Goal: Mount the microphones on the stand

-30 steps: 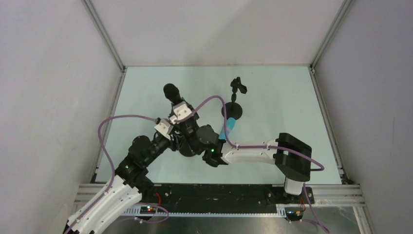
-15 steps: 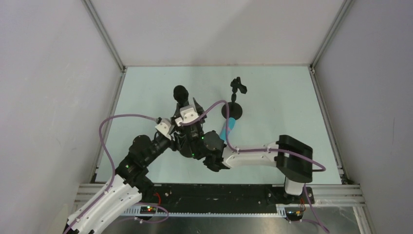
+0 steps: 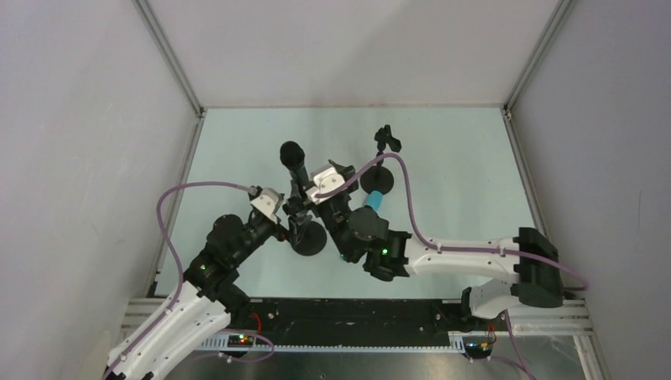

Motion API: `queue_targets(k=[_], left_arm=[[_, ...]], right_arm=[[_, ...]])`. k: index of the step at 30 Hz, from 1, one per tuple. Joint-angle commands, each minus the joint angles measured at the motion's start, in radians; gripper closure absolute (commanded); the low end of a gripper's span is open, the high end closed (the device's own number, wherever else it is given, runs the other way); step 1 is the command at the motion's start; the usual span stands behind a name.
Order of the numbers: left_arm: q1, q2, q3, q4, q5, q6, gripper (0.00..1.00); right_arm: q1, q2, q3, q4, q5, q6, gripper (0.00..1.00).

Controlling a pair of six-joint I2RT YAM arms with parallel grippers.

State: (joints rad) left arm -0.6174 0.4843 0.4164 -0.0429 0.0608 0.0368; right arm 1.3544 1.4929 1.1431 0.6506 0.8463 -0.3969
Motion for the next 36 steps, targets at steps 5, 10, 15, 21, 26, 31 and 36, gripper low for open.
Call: queue_targets(k=[5,10,15,21,26,31,36], left_arm=[[0.008,-0.016,0.188,-0.097,-0.037,0.082,0.00],[0.015,-0.042,0.333,-0.172,-0.026,0.116,0.00],[0.021,-0.066,0.433,-0.239,-0.076,0.147,0.00],[0.028,-0.065,0.532,-0.251,-0.260,0.179,0.00],[0.043,-0.043,0.569,-0.257,-0.303,0.187,0.00],[0.048,-0.020,0.579,-0.258,-0.293,0.179,0.00],[0.050,-0.024,0.571,-0.258,-0.284,0.172,0.00]], right_arm=[[0.015,-0.186,-0.005,-0.242,0.007,0.142,0.03],[0.000,-0.279,-0.006,-0.483,0.033,0.348,0.01],[0.023,-0.302,-0.067,-0.715,-0.024,0.571,0.01],[0.085,-0.210,-0.161,-0.678,-0.223,0.676,0.08],[0.082,-0.094,-0.195,-0.514,-0.292,0.687,0.17],[0.013,0.026,-0.195,-0.400,-0.339,0.698,0.39],[-0.019,0.112,-0.196,-0.267,-0.317,0.659,0.45]])
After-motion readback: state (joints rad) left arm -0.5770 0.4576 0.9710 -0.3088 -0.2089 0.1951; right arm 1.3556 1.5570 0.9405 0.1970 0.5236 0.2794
